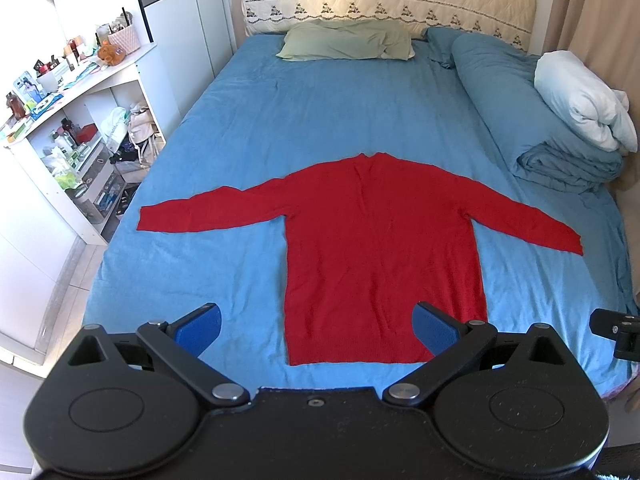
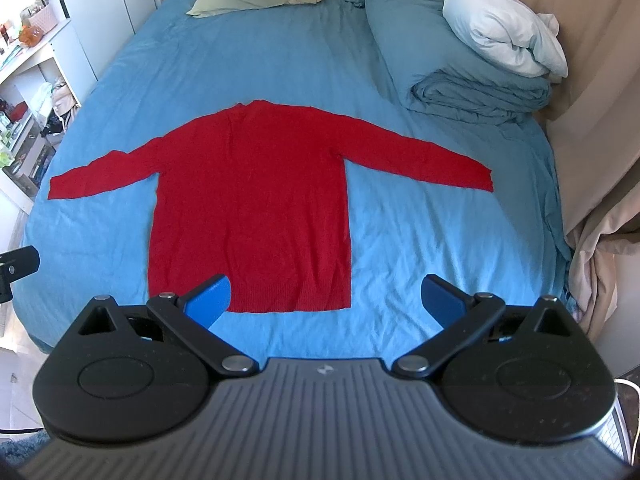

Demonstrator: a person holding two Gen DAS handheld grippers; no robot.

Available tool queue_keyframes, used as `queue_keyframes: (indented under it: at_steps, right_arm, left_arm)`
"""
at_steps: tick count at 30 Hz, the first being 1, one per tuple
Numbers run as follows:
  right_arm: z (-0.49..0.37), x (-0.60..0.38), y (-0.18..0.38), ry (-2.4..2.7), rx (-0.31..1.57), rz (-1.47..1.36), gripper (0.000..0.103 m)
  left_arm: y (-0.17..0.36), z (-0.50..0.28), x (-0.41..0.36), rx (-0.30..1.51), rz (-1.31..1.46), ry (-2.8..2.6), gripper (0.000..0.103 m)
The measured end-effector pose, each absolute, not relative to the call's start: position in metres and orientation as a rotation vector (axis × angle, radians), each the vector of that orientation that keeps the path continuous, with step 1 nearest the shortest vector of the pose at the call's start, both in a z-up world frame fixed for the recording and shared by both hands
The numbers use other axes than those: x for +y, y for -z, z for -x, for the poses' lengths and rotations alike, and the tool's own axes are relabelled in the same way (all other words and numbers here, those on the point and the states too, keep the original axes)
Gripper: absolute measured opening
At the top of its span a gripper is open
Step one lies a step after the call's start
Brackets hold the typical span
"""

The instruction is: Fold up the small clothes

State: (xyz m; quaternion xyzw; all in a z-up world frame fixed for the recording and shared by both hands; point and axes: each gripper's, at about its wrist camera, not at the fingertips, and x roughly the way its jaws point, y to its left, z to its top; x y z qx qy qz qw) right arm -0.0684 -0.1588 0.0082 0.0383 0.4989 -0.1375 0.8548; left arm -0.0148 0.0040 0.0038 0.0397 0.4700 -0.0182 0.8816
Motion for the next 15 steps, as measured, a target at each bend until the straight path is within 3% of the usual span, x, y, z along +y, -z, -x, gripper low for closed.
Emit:
queue_keyframes:
  at_steps: [15]
  right_arm:
    - [0.0686, -0.1589, -0.0088, 0.293, 1.048, -0.083, 0.103]
  left_arm:
    - [-0.0043, 0.0151, 0.0056, 0.976, -0.081, 0.042, 0.103]
